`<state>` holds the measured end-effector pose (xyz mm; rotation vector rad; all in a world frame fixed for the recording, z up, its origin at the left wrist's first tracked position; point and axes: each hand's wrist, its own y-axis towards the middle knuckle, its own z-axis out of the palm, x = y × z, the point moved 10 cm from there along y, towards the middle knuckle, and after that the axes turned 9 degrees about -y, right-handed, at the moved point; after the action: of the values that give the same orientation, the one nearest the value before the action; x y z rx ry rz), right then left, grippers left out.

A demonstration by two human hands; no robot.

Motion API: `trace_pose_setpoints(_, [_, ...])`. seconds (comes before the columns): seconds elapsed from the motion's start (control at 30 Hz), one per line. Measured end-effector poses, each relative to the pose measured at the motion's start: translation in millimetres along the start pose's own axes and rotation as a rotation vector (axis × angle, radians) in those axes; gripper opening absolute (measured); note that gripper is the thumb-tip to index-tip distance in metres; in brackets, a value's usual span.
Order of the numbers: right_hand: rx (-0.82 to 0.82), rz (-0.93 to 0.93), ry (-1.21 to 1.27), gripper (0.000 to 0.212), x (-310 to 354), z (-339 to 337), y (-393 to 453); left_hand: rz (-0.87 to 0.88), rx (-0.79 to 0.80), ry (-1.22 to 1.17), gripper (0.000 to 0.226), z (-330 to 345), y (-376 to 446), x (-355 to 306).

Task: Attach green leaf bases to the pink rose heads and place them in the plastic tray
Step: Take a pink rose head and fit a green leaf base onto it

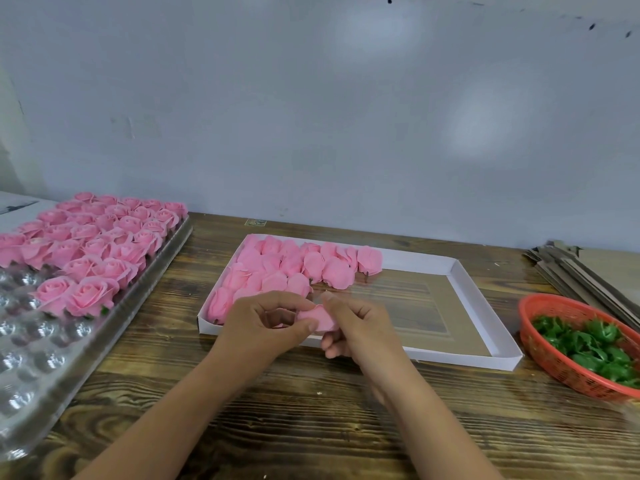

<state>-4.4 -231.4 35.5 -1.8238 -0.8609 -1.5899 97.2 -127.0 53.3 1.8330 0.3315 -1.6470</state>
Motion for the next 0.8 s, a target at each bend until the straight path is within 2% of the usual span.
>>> trace_pose_setpoints(0.13, [0.002, -0.005, -0.156, 0.038, -1.8, -4.3, 2.7, -0.018, -0.028, 0.025, 0.029, -3.4, -0.5, 1.7])
trace_pose_setpoints(0.23, [-0.260, -0.089, -0.445, 0.036, 15.7, -51.6, 5.7, -0.044, -0.053, 0.018, 0.029, -5.4, -0.4, 5.5])
trace_pose_setpoints(0.33, [-0.497, -0.119, -0.531, 0.020, 39.4, -117.7, 2.0, -0.072, -0.060, 0.021, 0.029, -6.2, 0.1, 9.5])
trace_pose_setpoints(0.47, [-0.680, 0.097, -0.918, 0.021, 48.5, -217.3, -13.7, -0.092, -0.048, 0.014, 0.025, -4.9, 0.3, 12.7])
trace_pose_setpoints(0.57, [-0.667, 0.437, -1.112, 0.023, 22.9, -285.7, -24.9, -0.092, -0.039, 0.010, 0.025, -3.6, 0.4, 12.9])
trace_pose_setpoints(0.63, [-0.557, 0.638, -1.135, 0.017, -6.3, -308.6, -27.9, -0.100, -0.039, 0.005, 0.026, -2.7, 0.2, 13.7])
trace_pose_setpoints(0.7, [-0.431, 0.710, -1.116, 0.015, -34.5, -316.7, -26.7, -0.112, -0.042, -0.001, 0.025, -2.2, 0.1, 15.6])
trace_pose_setpoints(0.8, [-0.329, 0.680, -1.185, 0.023, -47.8, -321.5, -21.8, -0.119, -0.036, 0.007, 0.025, -1.1, 0.3, 17.5])
